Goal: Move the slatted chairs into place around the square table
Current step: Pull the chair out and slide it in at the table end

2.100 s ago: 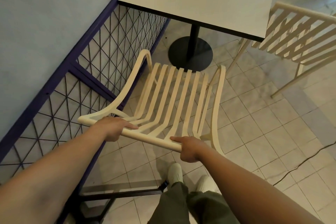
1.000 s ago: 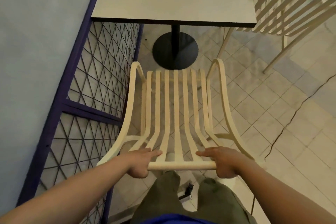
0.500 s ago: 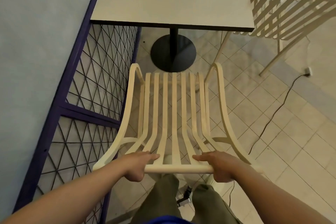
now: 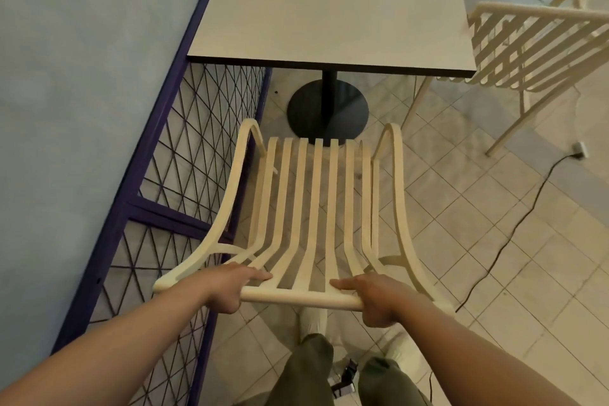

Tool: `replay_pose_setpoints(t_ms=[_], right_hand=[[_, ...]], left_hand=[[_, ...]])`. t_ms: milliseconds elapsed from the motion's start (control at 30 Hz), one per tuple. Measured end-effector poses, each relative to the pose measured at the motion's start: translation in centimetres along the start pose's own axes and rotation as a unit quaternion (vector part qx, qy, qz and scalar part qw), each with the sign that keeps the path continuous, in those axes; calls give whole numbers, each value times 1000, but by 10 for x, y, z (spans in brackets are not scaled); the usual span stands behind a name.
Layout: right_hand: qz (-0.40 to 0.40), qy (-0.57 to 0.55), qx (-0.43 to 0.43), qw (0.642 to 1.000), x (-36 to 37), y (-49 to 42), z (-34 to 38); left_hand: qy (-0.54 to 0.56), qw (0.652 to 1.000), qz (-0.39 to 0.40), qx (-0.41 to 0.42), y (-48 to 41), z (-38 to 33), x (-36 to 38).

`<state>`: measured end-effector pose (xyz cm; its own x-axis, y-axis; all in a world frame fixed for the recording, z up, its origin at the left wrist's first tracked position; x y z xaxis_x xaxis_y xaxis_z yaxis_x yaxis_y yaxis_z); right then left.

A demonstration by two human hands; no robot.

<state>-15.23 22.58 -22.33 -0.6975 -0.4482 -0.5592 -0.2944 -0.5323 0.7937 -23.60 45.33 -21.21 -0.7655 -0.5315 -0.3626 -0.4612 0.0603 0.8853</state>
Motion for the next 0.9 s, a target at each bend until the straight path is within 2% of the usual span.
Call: replay_pose_setpoints(t_ms=[300, 500, 900], right_hand=[[3, -8, -6, 1000, -10, -10, 12], [27, 4, -44, 999, -9, 4, 5], [-1, -17, -58, 998, -1, -1, 33]], left_hand=[[-33, 996, -79, 24, 8, 21, -17], [-50, 997, -57, 33, 10, 22, -15], [-72, 996, -48, 29, 20, 37, -15]])
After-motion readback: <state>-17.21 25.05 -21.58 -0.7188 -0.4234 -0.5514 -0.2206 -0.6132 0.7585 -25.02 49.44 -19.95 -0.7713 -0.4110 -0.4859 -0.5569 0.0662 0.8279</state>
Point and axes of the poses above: each hand's wrist, its own y-axis away from the middle knuckle, its own x-axis out of the palm, z = x × y, the point moved 10 cm from there along -y, towards the middle knuckle, and after that the axes turned 13 degrees about y, right-handed, at the moved point
